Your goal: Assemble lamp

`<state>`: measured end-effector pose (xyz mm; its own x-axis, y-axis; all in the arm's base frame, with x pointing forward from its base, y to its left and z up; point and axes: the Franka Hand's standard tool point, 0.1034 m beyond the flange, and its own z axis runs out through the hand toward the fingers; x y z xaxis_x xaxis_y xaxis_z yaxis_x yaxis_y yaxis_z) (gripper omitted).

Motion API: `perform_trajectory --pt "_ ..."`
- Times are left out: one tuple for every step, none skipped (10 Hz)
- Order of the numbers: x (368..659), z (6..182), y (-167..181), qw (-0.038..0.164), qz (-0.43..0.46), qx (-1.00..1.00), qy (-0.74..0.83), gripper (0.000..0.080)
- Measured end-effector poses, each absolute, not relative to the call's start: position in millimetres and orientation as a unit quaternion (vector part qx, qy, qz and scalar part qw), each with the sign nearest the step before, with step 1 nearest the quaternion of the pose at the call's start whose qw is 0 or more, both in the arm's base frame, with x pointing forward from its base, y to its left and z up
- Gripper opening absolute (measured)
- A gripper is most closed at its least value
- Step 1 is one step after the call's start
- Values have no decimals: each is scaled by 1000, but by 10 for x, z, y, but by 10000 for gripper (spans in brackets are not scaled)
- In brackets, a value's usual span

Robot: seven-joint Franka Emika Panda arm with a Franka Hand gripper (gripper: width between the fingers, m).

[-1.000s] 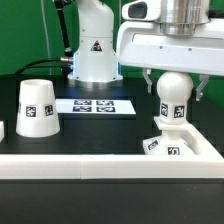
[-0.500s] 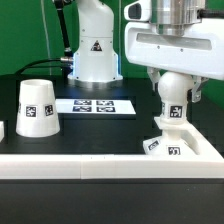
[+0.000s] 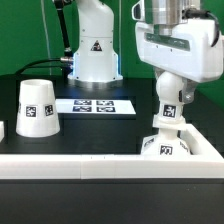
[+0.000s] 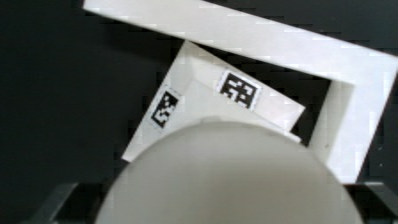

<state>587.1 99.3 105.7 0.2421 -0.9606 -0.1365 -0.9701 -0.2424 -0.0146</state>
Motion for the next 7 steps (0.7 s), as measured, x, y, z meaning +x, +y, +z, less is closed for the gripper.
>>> perform_trajectory --pt "5879 1068 1015 48 52 -758 649 577" --pt "5881 1070 1025 49 53 -750 658 577" --pt "5880 1070 1042 50 56 -736 673 626" --pt "5878 1067 1048 50 56 -739 670 676" --pt "5878 1067 1051 50 56 -741 668 676" --pt "5877 1068 1054 50 56 -741 667 695" --pt "5877 1068 1057 50 55 -744 664 695"
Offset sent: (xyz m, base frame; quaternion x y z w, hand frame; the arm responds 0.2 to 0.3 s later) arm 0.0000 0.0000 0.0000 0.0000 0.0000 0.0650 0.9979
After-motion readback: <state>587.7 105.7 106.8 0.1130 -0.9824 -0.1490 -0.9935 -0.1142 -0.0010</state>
